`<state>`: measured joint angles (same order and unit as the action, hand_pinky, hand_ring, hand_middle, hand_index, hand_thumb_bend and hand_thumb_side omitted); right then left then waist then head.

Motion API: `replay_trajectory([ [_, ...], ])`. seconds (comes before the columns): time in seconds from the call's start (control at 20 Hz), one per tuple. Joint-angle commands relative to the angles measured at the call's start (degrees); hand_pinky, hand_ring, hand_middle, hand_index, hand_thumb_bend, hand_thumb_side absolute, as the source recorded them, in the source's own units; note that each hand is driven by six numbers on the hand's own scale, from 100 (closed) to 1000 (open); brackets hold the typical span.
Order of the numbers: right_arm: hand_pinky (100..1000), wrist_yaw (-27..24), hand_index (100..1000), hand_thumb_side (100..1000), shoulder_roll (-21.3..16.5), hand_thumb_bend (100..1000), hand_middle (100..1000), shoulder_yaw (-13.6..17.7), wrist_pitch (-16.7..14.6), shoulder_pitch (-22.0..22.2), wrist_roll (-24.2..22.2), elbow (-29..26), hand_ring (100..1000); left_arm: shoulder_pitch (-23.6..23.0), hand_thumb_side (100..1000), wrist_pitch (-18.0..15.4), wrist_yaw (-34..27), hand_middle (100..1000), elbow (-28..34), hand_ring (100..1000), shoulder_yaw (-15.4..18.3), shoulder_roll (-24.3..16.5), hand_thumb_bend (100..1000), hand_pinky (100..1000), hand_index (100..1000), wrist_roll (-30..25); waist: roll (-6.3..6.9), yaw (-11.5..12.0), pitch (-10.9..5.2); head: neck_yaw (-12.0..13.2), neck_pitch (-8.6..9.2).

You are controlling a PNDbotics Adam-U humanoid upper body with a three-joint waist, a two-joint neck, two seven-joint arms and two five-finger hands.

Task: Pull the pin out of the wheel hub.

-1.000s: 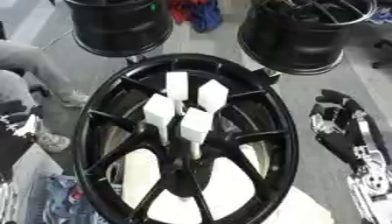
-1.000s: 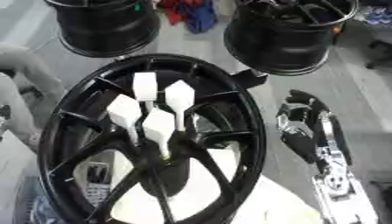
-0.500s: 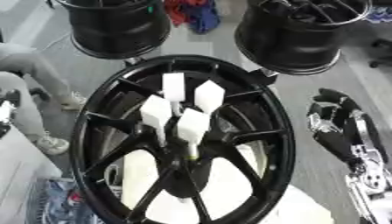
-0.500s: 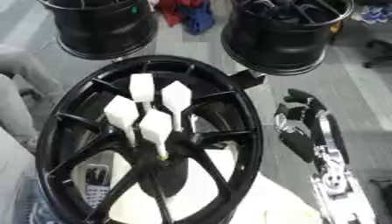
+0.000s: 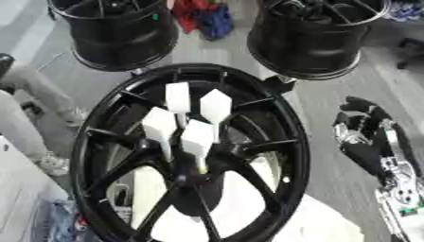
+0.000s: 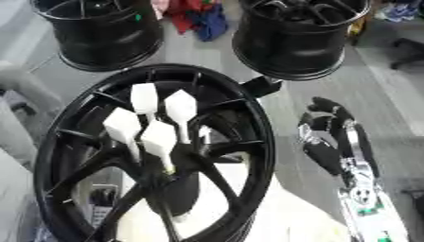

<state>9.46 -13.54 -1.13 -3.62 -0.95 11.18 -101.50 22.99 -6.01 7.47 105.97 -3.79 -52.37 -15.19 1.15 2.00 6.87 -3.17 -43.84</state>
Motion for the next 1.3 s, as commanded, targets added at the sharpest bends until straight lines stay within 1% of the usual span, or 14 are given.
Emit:
replay_trajectory([
  [0.05, 674, 0.3, 809, 254, -1.7, 100, 698, -0.3, -0.1, -0.2, -0.3, -0.4, 600, 4.7, 338, -2.4, 1.9, 757, 1.3, 731, -6.6, -5.3, 371, 748, 823, -10.4, 0.44, -0.3, -0.89, 0.4, -0.28],
  [0.15, 674, 0.4, 809, 253, -2.0, 100, 698, -0.4, -0.2, -0.1, -0.5, -0.3, 600, 8.3, 298, -3.9, 2.3, 764, 0.7, 736, -10.4, -4.7, 355, 761, 828, -17.8, 0.72, -0.6, -1.04, 0.4, -0.28],
  [0.25, 674, 0.4, 809, 254, -2.2, 100, 697, -0.5, -0.2, 0.0, -0.7, -0.2, 600, 12.2, 270, -5.2, 2.0, 766, -0.2, 731, -13.8, -3.1, 349, 766, 829, -24.6, 0.96, -0.9, -1.13, 0.2, -0.28],
  [0.35, 674, 0.4, 809, 254, -2.3, 100, 698, -0.5, -0.2, 0.2, -0.7, -0.2, 600, 15.3, 241, -6.2, 1.5, 766, -1.1, 720, -16.2, -1.3, 340, 767, 830, -30.2, 1.14, -1.1, -1.22, 0.2, -0.28],
  [0.45, 674, 0.4, 809, 254, -2.4, 100, 697, -0.5, -0.2, 0.3, -0.7, -0.1, 600, 18.1, 222, -6.9, 0.9, 766, -2.1, 721, -18.2, 0.8, 351, 767, 830, -34.7, 1.28, -1.2, -1.29, 0.2, -0.28],
  [0.5, 674, 0.5, 809, 254, -2.4, 100, 697, -0.5, -0.2, 0.3, -0.7, -0.1, 600, 19.3, 218, -7.2, 0.7, 766, -2.5, 721, -19.1, 1.7, 354, 767, 830, -35.8, 1.33, -1.3, -1.31, 0.2, -0.28],
  [0.65, 674, 0.4, 809, 255, -2.5, 100, 697, -0.6, -0.3, 0.3, -0.9, -0.1, 600, 21.8, 176, -7.9, 1.1, 763, -4.4, 717, -22.2, 4.3, 322, 764, 830, -36.7, 1.52, -1.5, -1.36, 0.4, -0.28],
  [0.8, 674, 0.4, 809, 255, -2.5, 100, 697, -0.7, -0.3, 0.2, -1.0, 0.0, 600, 23.1, 155, -8.7, 2.2, 757, -7.0, 711, -25.1, 6.4, 302, 755, 829, -36.8, 1.61, -1.7, -1.35, 0.6, -0.28],
  [0.9, 674, 0.4, 809, 255, -2.5, 100, 697, -0.8, -0.3, 0.2, -1.1, 0.0, 600, 23.7, 160, -9.1, 3.1, 771, -9.0, 724, -26.5, 7.6, 309, 761, 842, -36.8, 1.60, -1.9, -1.34, 0.7, -0.28],
  [1.1, 675, 0.3, 809, 255, -2.4, 100, 697, -0.9, -0.4, 0.1, -1.2, 0.0, 600, 24.4, 177, -10.0, 5.9, 811, -12.5, 760, -27.6, 9.8, 315, 789, 867, -36.8, 1.49, -2.2, -1.32, 0.9, -0.28],
  [1.2, 675, 0.3, 809, 255, -2.4, 100, 697, -0.9, -0.4, 0.1, -1.2, 0.0, 599, 24.7, 172, -10.5, 7.4, 828, -13.5, 773, -27.5, 10.5, 302, 803, 876, -36.8, 1.43, -2.4, -1.28, 1.0, -0.28],
  [1.3, 675, 0.3, 808, 255, -2.4, 100, 696, -0.8, -0.4, 0.1, -1.3, 0.0, 599, 24.8, 182, -10.8, 8.4, 835, -14.3, 778, -27.2, 11.0, 319, 808, 882, -36.8, 1.39, -2.4, -1.26, 1.0, -0.28],
])
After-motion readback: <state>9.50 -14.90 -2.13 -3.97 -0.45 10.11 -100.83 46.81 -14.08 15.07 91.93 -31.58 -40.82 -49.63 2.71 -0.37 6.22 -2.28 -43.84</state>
